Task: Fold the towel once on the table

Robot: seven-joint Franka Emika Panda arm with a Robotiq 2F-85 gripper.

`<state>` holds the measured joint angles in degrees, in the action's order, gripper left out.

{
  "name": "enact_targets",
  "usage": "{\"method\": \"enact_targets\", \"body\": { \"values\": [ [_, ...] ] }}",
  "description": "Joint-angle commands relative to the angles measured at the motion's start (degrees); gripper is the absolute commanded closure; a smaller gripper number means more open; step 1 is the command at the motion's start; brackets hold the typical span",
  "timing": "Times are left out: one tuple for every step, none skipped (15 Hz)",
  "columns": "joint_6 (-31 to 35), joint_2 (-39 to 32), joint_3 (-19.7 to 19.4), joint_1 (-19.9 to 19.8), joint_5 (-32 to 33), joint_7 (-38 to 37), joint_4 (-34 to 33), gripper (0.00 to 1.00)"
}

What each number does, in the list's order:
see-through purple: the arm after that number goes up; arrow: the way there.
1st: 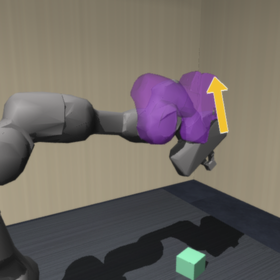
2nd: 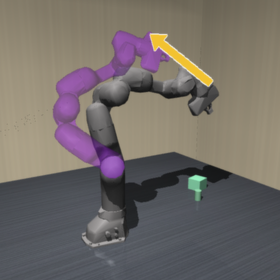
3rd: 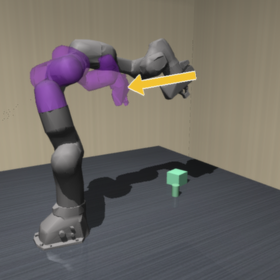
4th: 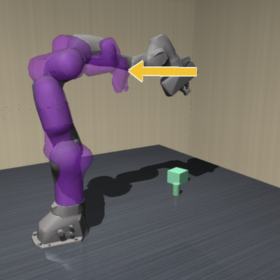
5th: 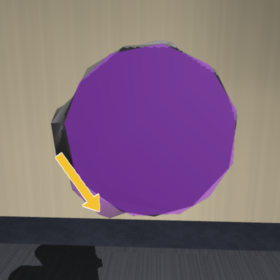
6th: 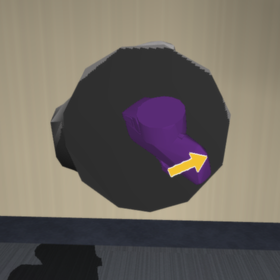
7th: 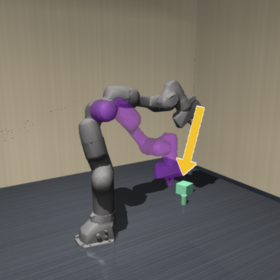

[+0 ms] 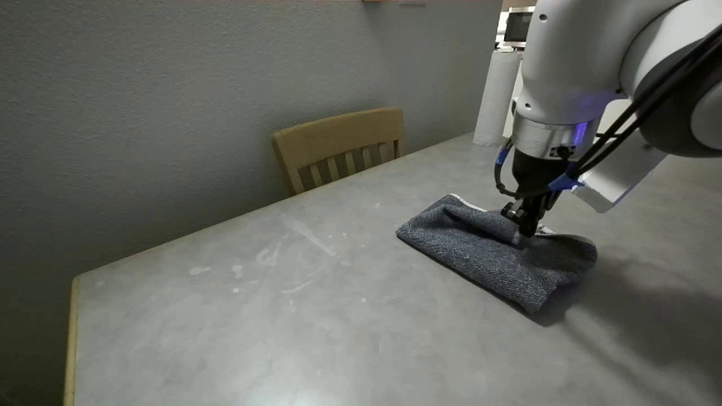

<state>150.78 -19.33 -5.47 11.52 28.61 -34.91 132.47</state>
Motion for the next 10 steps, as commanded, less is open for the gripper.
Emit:
{"method": "enact_targets", "body": {
  "values": [
    [3.84, -3.38, -0.43, -1.19, -1.86, 4.58, -2.07, 1.0],
    [3.96, -4.06, -1.16, -0.76, -1.59, 4.45, -2.68, 1.0],
    [3.9, -4.78, -1.8, -0.41, -1.39, 4.47, -3.4, 1.0],
    [3.08, -5.39, -2.39, -0.09, -1.2, 4.56, -4.3, 1.0],
    [2.39, -5.89, -2.72, 0.02, -1.33, 4.99, -5.12, 1.0],
    [1.81, -6.63, -3.28, 0.22, -1.12, 5.29, -6.25, 1.0],
    [0.49, -6.96, -3.65, 0.4, -1.22, 5.73, -7.29, 1.0],
    [-0.41, -7.57, -4.04, 0.5, -1.11, 6.35, -8.63, 1.0],
    [-1.75, -7.82, -4.2, 0.61, -1.23, 7.14, -9.85, 1.0],
    [-2.83, -8.27, -4.61, 0.9, -0.86, 7.48, -11.14, 1.0]
  ]
}}
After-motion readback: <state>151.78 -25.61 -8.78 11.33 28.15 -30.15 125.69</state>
